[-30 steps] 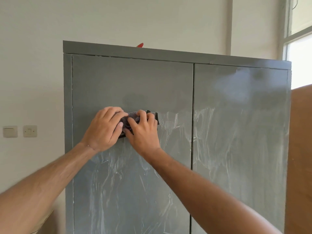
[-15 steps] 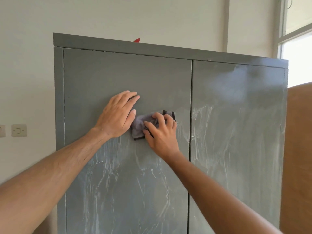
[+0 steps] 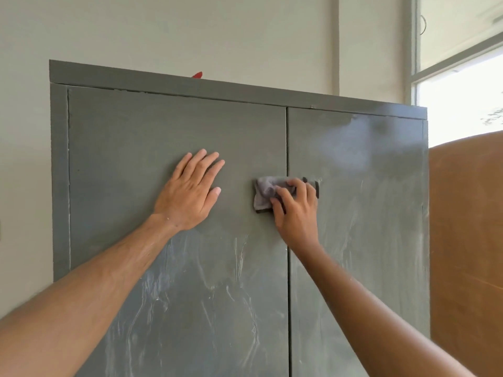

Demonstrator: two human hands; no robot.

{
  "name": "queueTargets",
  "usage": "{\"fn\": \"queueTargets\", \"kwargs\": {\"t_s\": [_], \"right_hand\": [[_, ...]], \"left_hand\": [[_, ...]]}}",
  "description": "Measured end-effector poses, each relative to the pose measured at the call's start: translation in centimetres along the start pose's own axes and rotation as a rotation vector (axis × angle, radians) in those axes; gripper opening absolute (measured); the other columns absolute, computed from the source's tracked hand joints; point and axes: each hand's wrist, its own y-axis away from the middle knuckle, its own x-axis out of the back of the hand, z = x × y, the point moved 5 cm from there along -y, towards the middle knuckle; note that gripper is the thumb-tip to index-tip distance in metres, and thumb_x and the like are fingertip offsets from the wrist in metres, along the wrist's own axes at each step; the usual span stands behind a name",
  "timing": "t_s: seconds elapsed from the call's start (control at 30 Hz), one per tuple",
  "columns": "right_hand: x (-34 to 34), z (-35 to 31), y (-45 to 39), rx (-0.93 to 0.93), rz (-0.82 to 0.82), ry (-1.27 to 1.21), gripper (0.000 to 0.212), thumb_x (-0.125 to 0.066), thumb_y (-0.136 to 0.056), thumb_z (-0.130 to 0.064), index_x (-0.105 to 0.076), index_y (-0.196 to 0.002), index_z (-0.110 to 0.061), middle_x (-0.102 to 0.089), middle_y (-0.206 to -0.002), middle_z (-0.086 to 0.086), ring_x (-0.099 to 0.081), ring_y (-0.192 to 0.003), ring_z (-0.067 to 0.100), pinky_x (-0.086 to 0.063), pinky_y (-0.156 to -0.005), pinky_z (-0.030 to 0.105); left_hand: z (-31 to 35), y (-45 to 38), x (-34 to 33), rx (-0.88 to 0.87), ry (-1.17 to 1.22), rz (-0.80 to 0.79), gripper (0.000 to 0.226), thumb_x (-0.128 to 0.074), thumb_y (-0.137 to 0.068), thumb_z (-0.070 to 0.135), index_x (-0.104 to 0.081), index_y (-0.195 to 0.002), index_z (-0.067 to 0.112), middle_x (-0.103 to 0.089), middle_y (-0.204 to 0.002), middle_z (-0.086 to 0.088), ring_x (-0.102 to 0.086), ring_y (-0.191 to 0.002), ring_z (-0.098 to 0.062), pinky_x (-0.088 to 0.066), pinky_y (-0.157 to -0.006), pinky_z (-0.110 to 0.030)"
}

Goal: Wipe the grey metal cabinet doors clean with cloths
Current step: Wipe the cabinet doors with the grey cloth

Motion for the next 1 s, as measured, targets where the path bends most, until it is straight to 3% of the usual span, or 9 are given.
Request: {"fn": "queueTargets", "kwargs": {"t_s": [0.1,0.27,0.43,0.5,0.57,0.63,0.77,0.83,1.0], "right_hand": [[-0.4,-0.3,-2.6,-0.172,0.073,-0.057,0.017,-0.064,-0.100,-0.018,-0.069,-0.114,-0.010,-0.053,-0.130,0.018,-0.046,-0.119,0.040,-0.043,-0.104,0.055],[0.4,0.5,3.2,0.150,-0.097,-0.033,0.019,-0.063,-0.099,-0.020,-0.071,-0.113,-0.011,-0.056,-0.131,0.019,-0.049,-0.119,0.044,-0.043,-0.103,0.055],[1.2,4.3,-2.9,-0.261,0.092,-0.082,0.010,-0.061,-0.099,-0.018,-0.066,-0.105,-0.011,-0.051,-0.121,0.014,-0.042,-0.115,0.035,-0.044,-0.101,0.055],[0.6,2.7,-2.9,-0.165,0.076,-0.081,0.012,-0.063,-0.098,-0.018,-0.068,-0.107,-0.011,-0.053,-0.125,0.016,-0.043,-0.117,0.036,-0.043,-0.104,0.050],[0.5,2.1,0.3,0.044,-0.013,-0.069,0.015,-0.065,-0.097,-0.019,-0.071,-0.108,-0.009,-0.055,-0.128,0.018,-0.046,-0.119,0.039,-0.041,-0.106,0.048],[1.3,4.0,2.9,0.134,-0.080,-0.030,0.017,-0.065,-0.097,-0.021,-0.072,-0.109,-0.011,-0.056,-0.128,0.017,-0.048,-0.119,0.040,-0.042,-0.105,0.049],[2.4,8.8,-1.8,-0.251,0.073,-0.045,0.013,-0.062,-0.098,-0.024,-0.066,-0.104,-0.013,-0.053,-0.120,0.014,-0.044,-0.113,0.034,-0.044,-0.098,0.053],[1.9,7.9,-4.3,-0.323,0.130,-0.063,0.015,-0.061,-0.098,-0.025,-0.067,-0.106,-0.014,-0.053,-0.122,0.014,-0.042,-0.114,0.033,-0.043,-0.099,0.052],[1.9,7.1,1.1,0.142,-0.062,-0.046,0.017,-0.066,-0.096,-0.023,-0.072,-0.110,-0.015,-0.057,-0.127,0.016,-0.049,-0.115,0.041,-0.042,-0.101,0.051]], "left_hand": [[0.2,0.0,-0.2,0.012,-0.022,0.009,0.063,-0.038,-0.104,0.038,-0.035,-0.159,0.008,-0.034,-0.164,-0.010,-0.027,-0.154,-0.034,-0.015,-0.129,-0.049],[1.7,-1.5,0.6,0.107,0.037,0.029,0.057,-0.047,-0.090,0.027,-0.049,-0.142,0.004,-0.045,-0.149,-0.015,-0.037,-0.142,-0.039,-0.017,-0.127,-0.051],[5.7,-4.2,-0.2,-0.004,0.063,0.031,0.053,-0.040,-0.098,0.025,-0.046,-0.147,0.004,-0.041,-0.153,-0.015,-0.035,-0.146,-0.038,-0.015,-0.128,-0.048],[6.3,-4.7,-1.2,0.029,0.064,0.021,0.057,-0.039,-0.100,0.028,-0.042,-0.152,0.004,-0.039,-0.157,-0.015,-0.032,-0.149,-0.038,-0.014,-0.129,-0.049],[6.6,-4.6,-2.1,0.050,0.018,0.015,0.061,-0.038,-0.102,0.031,-0.036,-0.156,0.002,-0.035,-0.161,-0.016,-0.027,-0.152,-0.038,-0.014,-0.129,-0.051],[6.7,-4.4,-2.5,0.043,-0.032,0.021,0.063,-0.037,-0.104,0.033,-0.033,-0.158,0.001,-0.033,-0.163,-0.017,-0.025,-0.153,-0.038,-0.014,-0.129,-0.053],[6.9,-4.4,-2.6,0.052,-0.063,0.044,0.063,-0.036,-0.105,0.033,-0.031,-0.158,0.000,-0.032,-0.163,-0.018,-0.025,-0.154,-0.039,-0.014,-0.129,-0.054],[6.9,-4.3,-2.6,0.059,-0.061,0.052,0.063,-0.036,-0.105,0.032,-0.031,-0.158,0.001,-0.032,-0.164,-0.018,-0.025,-0.154,-0.038,-0.015,-0.129,-0.054],[7.2,-4.4,-1.9,0.106,0.000,0.098,0.059,-0.041,-0.102,0.028,-0.038,-0.154,0.000,-0.038,-0.160,-0.017,-0.030,-0.151,-0.039,-0.013,-0.129,-0.052]]}}
